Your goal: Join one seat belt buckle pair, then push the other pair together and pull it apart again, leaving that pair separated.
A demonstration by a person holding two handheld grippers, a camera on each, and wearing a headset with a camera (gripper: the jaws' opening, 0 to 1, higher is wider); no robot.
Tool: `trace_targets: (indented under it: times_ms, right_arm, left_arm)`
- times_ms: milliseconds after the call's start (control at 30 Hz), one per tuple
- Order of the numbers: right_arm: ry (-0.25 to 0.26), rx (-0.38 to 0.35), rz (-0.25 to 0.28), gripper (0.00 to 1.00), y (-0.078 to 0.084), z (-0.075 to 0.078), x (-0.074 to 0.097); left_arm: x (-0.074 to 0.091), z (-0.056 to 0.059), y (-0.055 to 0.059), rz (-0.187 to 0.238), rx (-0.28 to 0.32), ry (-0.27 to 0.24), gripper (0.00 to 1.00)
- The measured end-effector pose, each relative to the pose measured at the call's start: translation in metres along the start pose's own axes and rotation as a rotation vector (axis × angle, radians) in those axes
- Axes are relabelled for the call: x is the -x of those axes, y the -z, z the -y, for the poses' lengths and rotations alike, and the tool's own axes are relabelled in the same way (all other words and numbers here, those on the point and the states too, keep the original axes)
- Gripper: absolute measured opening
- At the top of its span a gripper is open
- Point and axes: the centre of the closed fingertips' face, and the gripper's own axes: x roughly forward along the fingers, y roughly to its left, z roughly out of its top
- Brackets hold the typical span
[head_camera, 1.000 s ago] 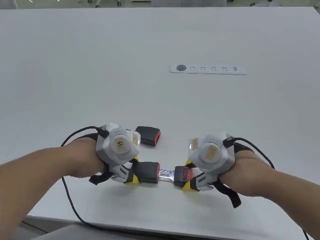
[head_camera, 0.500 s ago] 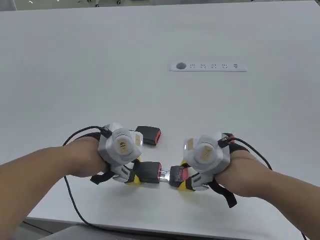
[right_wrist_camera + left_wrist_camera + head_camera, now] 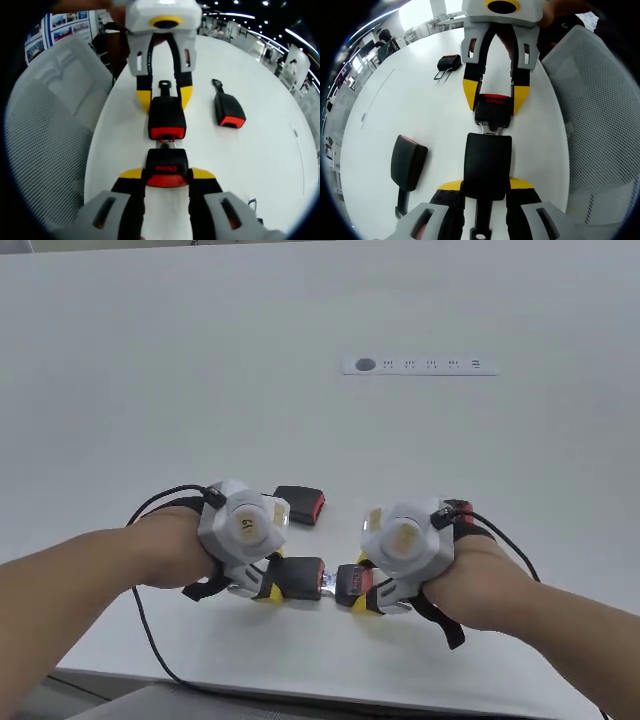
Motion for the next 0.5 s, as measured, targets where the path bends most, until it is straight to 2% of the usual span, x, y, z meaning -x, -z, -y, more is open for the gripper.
trace_targets:
  times_ms: [167,500]
  right_arm:
    - [0.012,-0.011,0.008,0.31,-0.01,-0.001,-0.005]
    - [0.019,-0.03,0.022,0.31,-0.01,0.001,-0.007]
  left_arm:
    - [0.0,0.0,-0.001,-0.007,-0.002,-0.001,0.32]
    - [-0.001,0.0,0.001,-0.005,-0.008,-0.001,0.32]
